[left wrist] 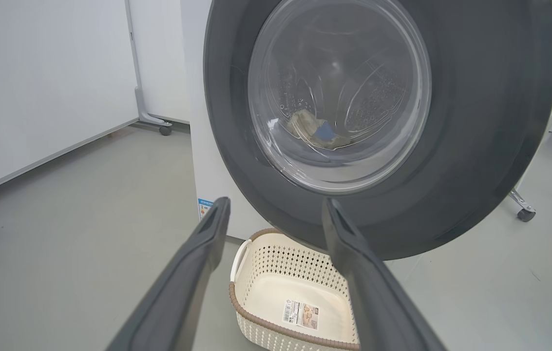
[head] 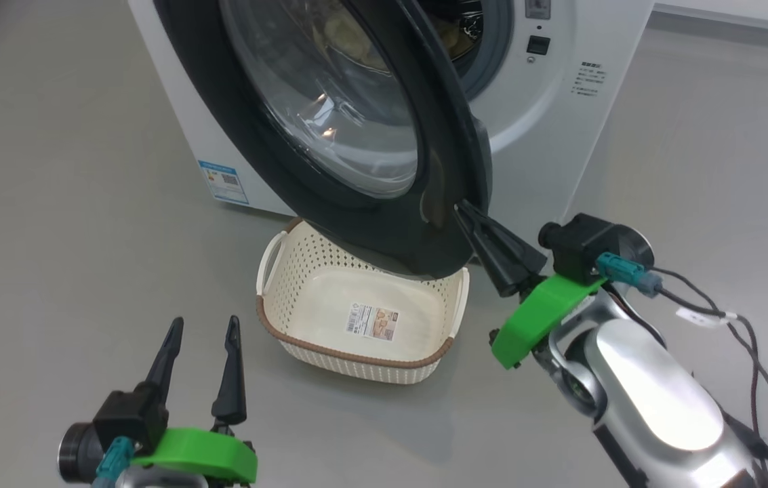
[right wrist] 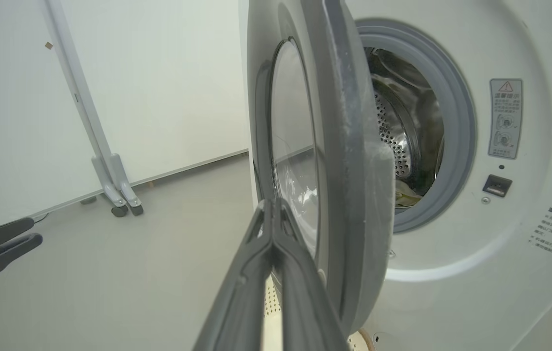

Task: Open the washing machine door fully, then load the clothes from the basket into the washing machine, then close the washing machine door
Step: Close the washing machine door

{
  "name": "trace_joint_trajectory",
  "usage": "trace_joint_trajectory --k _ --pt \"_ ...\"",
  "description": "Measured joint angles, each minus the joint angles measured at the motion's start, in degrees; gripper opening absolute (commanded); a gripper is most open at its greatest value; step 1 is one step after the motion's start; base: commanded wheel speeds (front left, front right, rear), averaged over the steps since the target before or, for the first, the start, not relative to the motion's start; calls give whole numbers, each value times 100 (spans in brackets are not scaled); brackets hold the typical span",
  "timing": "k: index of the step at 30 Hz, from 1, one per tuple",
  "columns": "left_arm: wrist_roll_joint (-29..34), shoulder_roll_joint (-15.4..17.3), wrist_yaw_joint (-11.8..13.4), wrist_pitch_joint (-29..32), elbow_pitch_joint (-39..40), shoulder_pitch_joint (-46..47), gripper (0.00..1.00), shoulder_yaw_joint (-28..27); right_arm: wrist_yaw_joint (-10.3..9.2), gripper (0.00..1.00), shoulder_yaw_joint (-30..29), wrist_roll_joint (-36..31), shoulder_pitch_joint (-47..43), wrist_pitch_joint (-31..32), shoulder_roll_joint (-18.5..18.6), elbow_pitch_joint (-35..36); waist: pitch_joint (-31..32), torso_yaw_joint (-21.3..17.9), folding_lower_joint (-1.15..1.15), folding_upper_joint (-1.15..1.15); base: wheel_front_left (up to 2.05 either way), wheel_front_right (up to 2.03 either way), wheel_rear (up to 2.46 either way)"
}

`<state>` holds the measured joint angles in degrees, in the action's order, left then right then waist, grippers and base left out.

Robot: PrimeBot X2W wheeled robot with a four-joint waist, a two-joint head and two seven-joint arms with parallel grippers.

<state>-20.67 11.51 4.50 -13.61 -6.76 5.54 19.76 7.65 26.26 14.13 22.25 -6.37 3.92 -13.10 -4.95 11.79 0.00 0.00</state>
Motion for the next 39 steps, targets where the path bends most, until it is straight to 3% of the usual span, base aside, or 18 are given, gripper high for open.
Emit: trace_joint_trajectory --k 16,27,39 --pt "57 -138 -102 -54 -186 232 100 183 0 0 82 314 1355 -381 -9 -1785 -48 286 0 0 0 0 0" --pt "58 -171 -194 -57 -194 255 100 266 3 0 -177 347 1883 -576 13 -2474 -168 319 0 0 0 0 0" --pt "161 -343 -408 -58 -270 732 100 470 3 0 -479 146 2747 -650 667 -3331 -489 612 1 0 0 0 0"
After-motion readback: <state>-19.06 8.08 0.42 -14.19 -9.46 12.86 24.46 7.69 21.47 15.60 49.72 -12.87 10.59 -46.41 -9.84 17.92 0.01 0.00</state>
